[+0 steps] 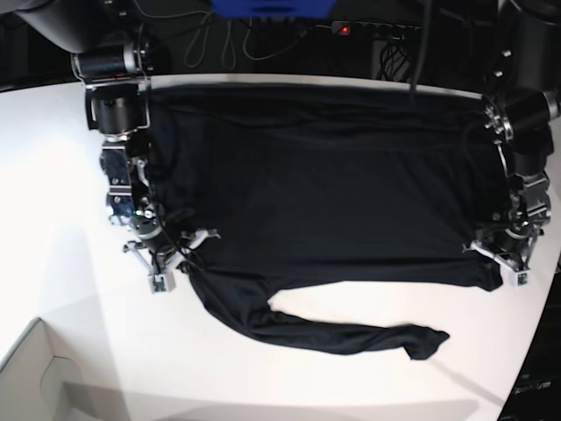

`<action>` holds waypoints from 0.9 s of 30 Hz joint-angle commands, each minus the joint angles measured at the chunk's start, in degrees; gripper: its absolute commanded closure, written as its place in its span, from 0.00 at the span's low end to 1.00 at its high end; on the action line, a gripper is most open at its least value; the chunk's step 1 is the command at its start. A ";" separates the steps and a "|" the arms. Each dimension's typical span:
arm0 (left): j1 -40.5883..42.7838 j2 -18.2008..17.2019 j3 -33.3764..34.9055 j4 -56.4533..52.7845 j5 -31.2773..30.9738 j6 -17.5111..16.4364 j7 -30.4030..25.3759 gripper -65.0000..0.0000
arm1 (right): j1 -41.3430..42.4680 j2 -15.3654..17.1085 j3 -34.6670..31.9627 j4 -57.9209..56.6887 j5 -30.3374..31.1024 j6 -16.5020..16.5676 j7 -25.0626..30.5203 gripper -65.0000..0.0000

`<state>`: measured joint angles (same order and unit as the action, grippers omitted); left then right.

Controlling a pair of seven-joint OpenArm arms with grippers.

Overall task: Layout the t-shirt on the table in an organized manner, then fold the t-shirt properly
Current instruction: 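Grasp the hem corners of the black shirt with both grippers, then lift the hem and fold it over toward the held collar edge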

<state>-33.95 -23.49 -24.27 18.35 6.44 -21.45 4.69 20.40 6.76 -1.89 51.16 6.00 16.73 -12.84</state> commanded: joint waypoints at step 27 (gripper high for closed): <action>9.12 3.31 -2.76 27.06 0.02 -0.04 0.37 1.00 | -12.89 1.19 3.69 32.14 0.02 0.28 -1.53 1.00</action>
<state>-23.11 -18.74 -26.79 44.64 6.83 -22.26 6.46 6.13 7.57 1.58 82.28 5.65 17.30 -16.29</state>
